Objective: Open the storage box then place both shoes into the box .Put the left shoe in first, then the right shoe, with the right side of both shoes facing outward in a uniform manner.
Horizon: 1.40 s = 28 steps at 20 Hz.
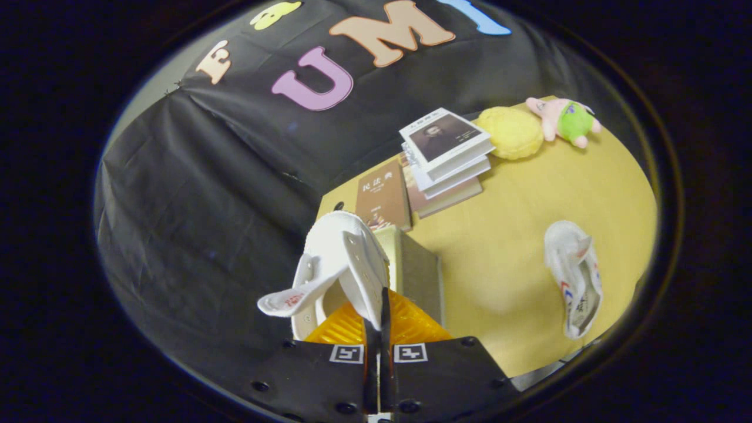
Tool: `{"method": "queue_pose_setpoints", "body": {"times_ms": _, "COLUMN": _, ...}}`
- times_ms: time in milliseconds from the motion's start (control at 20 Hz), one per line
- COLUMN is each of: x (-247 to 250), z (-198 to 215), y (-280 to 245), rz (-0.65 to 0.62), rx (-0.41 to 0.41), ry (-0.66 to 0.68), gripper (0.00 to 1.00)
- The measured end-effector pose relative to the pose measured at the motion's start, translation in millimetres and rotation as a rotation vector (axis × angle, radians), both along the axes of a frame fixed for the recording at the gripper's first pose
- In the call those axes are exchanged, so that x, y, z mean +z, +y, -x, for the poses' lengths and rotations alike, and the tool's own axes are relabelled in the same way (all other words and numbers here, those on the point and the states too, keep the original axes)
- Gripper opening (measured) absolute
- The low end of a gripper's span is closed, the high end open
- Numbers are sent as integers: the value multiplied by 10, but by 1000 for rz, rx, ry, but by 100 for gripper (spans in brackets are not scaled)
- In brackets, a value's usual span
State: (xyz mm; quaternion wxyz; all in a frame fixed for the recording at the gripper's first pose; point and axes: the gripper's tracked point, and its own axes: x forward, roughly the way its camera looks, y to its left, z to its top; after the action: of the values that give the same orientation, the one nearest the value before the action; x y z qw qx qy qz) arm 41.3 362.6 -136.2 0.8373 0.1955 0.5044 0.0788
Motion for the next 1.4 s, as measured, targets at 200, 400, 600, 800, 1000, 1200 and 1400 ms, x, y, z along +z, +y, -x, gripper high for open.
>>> {"method": "queue_pose_setpoints", "body": {"times_ms": 200, "x": -340, "z": -62, "y": 376, "rz": 33, "rx": 7, "ry": 44, "gripper": 5}}
{"method": "queue_pose_setpoints", "body": {"times_ms": 400, "x": -719, "z": -67, "y": 550, "rz": 65, "rx": -48, "ry": 90, "gripper": 5}}
{"method": "queue_pose_setpoints", "body": {"times_ms": 600, "x": -851, "z": -29, "y": 625, "rz": 68, "rx": -122, "ry": 108, "gripper": 5}}
{"method": "queue_pose_setpoints", "body": {"times_ms": 800, "x": -894, "z": 180, "y": 633, "rz": 117, "rx": -139, "ry": 111, "gripper": 5}}
{"method": "queue_pose_setpoints", "body": {"times_ms": 1000, "x": -1046, "z": 235, "y": 739, "rz": 81, "rx": -167, "ry": 147, "gripper": 5}}
{"method": "queue_pose_setpoints", "body": {"times_ms": 1200, "x": -1291, "z": 306, "y": 671, "rz": 109, "rx": -250, "ry": 196, "gripper": 5}}
{"method": "queue_pose_setpoints", "body": {"times_ms": 1400, "x": -1411, "z": 267, "y": 558, "rz": 188, "rx": -270, "ry": 190, "gripper": 7}}
